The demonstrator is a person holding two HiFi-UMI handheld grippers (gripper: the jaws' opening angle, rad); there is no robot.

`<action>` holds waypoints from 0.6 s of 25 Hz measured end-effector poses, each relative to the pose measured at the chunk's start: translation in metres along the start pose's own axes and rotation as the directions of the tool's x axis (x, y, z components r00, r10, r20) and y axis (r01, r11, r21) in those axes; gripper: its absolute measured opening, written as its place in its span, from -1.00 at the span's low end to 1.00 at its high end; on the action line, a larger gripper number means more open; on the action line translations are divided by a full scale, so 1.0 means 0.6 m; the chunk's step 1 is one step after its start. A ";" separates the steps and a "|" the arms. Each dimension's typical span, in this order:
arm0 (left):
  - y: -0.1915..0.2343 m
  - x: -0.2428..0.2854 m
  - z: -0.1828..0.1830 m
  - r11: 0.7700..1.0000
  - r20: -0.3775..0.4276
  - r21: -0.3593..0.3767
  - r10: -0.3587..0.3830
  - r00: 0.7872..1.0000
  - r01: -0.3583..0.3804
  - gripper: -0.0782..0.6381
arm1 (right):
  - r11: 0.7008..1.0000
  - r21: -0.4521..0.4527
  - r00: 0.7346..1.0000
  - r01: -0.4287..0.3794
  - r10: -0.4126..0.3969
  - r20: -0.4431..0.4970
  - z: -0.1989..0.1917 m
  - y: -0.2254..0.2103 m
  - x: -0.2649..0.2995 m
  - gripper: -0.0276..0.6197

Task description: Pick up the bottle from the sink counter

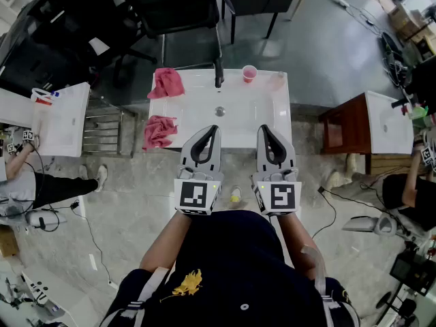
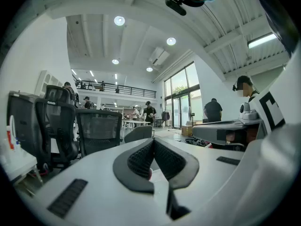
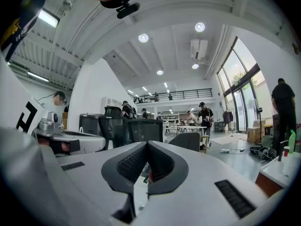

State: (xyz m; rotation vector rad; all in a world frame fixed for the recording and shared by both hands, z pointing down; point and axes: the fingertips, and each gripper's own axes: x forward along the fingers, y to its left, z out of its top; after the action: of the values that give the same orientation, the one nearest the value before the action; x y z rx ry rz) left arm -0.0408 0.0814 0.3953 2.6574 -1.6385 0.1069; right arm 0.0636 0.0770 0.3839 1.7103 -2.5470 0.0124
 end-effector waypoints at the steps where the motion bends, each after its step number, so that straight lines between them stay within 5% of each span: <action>1: -0.014 0.002 0.009 1.000 0.010 -0.007 0.008 1.000 -0.008 -0.73 | 1.000 0.006 1.000 -0.003 0.003 0.006 0.000 -0.007 -0.007 -0.83; 10: -0.087 -0.013 0.021 0.998 0.022 0.061 -0.008 1.000 0.007 -0.73 | 0.998 0.063 1.000 0.016 -0.017 0.015 -0.004 -0.038 -0.073 -0.83; 15: -0.082 -0.011 0.015 0.999 0.024 0.040 0.003 1.000 -0.004 -0.73 | 0.993 0.111 0.999 0.033 -0.037 0.035 -0.002 -0.048 -0.082 -0.82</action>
State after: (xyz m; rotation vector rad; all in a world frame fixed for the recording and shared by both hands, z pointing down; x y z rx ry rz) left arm 0.0006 0.1086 0.3870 2.6955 -1.6659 0.1100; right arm 0.1089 0.1118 0.3807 1.8103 -2.5872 0.1231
